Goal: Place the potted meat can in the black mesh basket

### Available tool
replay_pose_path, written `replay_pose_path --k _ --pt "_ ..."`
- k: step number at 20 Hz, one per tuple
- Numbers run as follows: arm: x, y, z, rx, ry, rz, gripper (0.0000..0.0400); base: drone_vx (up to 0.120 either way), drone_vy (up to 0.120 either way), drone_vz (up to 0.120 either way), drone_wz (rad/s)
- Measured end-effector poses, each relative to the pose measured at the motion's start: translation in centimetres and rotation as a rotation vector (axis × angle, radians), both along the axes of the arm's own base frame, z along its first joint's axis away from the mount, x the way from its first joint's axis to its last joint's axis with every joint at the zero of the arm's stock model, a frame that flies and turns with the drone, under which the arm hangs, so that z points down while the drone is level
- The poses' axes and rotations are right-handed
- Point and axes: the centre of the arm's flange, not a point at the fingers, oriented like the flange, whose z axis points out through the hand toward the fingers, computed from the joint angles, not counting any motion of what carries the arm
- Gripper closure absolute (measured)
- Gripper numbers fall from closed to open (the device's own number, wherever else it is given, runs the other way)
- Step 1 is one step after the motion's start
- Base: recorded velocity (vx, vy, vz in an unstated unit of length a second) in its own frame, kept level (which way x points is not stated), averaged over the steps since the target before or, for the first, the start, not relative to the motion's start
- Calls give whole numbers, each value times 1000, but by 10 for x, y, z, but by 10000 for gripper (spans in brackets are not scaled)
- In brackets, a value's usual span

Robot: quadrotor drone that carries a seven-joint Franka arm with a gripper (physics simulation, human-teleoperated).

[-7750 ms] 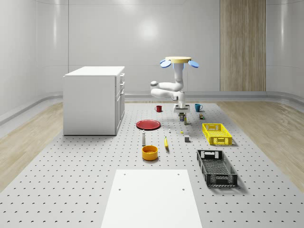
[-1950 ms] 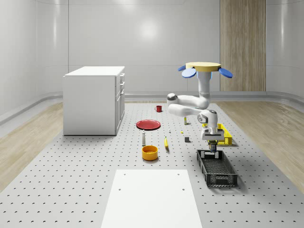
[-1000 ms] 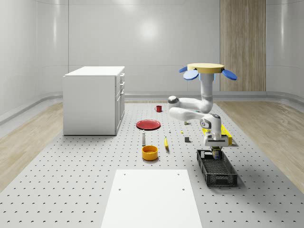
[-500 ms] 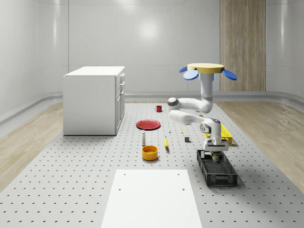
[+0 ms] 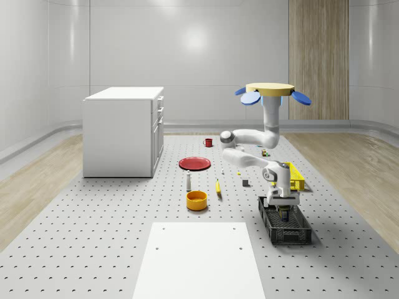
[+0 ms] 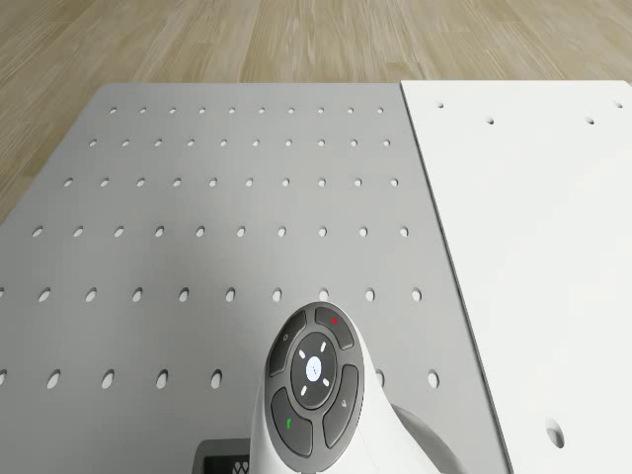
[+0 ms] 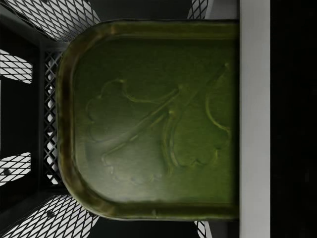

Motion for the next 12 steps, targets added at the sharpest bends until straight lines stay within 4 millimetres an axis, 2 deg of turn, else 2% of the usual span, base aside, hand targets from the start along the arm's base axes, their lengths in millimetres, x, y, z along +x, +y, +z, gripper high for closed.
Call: replay_pose_path --k 5,12 --pt "0 0 7 2 -1 -6 40 0 0 0 0" --pt "0 0 -12 4 -2 -11 7 0 0 0 0"
